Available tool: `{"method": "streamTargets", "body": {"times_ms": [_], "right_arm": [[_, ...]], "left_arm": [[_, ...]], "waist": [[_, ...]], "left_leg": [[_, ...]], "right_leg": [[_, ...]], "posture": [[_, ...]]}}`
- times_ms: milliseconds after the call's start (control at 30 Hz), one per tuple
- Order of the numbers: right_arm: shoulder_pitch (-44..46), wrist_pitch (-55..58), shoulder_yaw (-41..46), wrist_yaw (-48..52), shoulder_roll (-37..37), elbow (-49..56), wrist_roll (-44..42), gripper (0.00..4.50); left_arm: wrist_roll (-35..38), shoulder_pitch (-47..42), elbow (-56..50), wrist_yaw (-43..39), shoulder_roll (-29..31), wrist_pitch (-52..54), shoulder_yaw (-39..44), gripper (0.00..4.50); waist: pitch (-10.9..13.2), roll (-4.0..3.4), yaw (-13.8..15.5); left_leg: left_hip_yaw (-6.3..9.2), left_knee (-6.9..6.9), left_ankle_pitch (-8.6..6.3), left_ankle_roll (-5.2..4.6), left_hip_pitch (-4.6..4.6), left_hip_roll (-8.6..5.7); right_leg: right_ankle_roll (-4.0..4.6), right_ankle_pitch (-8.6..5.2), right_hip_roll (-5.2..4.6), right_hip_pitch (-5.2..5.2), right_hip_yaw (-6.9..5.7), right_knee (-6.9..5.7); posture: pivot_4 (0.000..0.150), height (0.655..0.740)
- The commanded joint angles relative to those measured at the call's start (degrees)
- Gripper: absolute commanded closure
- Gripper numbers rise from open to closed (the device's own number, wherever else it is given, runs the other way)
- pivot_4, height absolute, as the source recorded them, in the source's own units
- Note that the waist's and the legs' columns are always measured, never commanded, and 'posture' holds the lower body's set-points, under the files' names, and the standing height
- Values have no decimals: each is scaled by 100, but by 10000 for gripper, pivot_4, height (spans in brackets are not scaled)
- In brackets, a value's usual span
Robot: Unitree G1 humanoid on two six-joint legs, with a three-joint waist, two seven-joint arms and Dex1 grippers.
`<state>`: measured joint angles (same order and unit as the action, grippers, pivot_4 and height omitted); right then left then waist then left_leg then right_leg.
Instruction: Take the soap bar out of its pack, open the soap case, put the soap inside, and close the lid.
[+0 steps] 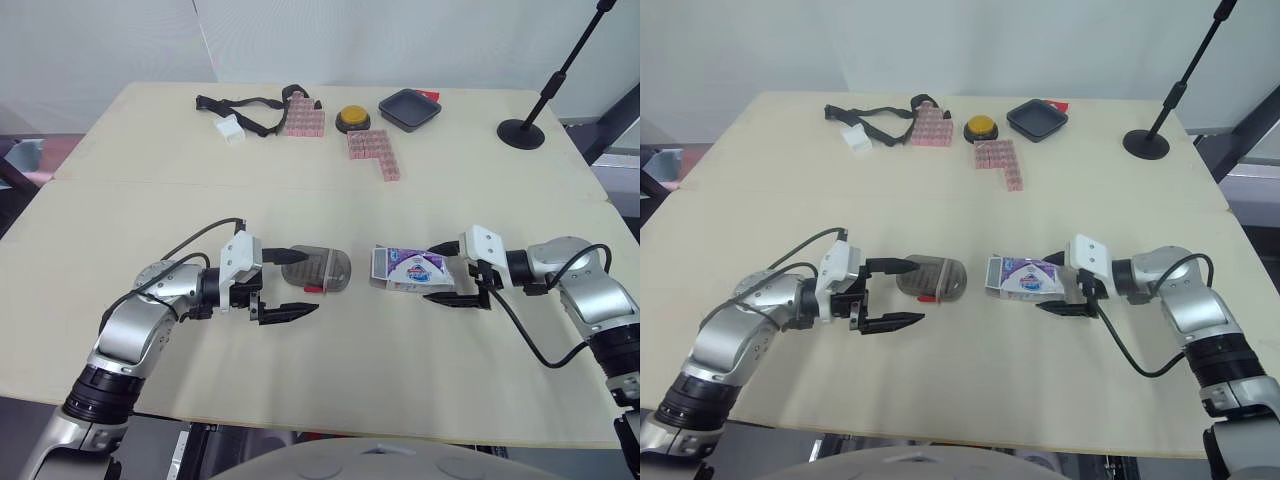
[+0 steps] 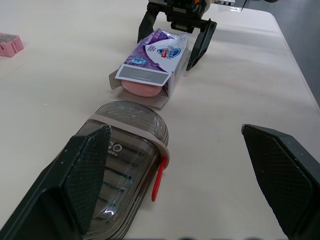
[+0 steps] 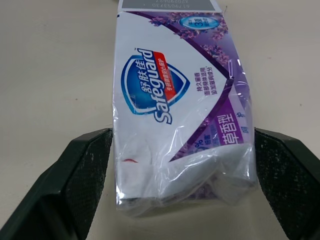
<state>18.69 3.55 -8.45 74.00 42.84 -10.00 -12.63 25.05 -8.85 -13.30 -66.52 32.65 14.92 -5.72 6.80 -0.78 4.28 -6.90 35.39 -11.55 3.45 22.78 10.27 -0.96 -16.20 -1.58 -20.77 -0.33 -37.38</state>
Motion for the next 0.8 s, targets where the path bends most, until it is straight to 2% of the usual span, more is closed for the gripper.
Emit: {"method": "streamTargets", "body": {"times_ms": [33,367,533,800], "right_arm": [[54,-57,233,61,75,34,-143,7598],[31,-52,278,72,80,65,-153,7598],[8,-50,312,33,76,69,-129,21961],[-16,-40,340,16,71,86,-131,21961]], "left_arm": [[-2,12,-126,8,59,-98,-1,0],[-14,-43,-135,68,22,-70,-62,0],[-1,-47,-141,92,41,-71,-85,0],[5,-55,-144,127,54,-52,-107,0]], "waist": [[0,0,0],[0,0,2],[0,0,0],[0,0,0]], "left_leg": [[0,0,0,0,0,0],[0,0,0,0,0,0],[0,1,0,1,-1,0],[0,3,1,1,-1,0]], "right_leg": [[0,0,0,0,0,0],[0,0,0,0,0,-1],[0,0,0,0,0,-1],[0,0,0,0,1,-4]], "posture": [[1500,7400],[1500,7400],[1500,7400],[1500,7400]]}}
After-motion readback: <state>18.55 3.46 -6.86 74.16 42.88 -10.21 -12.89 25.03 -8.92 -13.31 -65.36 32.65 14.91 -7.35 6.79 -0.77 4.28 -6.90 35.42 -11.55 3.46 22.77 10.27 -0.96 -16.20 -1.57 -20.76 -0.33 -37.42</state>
